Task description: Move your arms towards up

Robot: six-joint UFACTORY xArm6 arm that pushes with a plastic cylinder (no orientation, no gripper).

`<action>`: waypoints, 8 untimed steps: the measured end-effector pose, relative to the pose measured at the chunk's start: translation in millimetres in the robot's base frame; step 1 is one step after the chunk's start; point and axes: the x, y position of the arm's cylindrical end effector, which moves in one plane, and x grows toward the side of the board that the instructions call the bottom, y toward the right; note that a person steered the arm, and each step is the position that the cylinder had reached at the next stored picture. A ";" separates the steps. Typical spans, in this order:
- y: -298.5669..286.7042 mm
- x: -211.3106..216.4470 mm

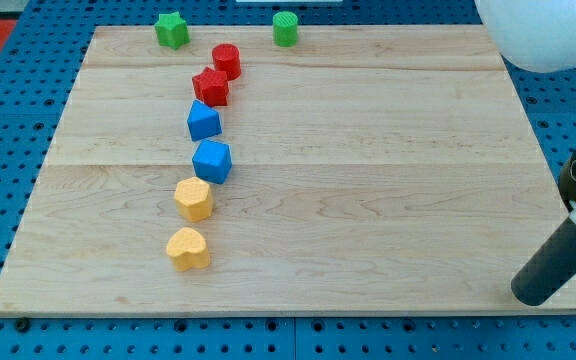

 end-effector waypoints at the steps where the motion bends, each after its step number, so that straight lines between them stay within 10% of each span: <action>1: 0.0 0.1; 8: -51.4 -64.7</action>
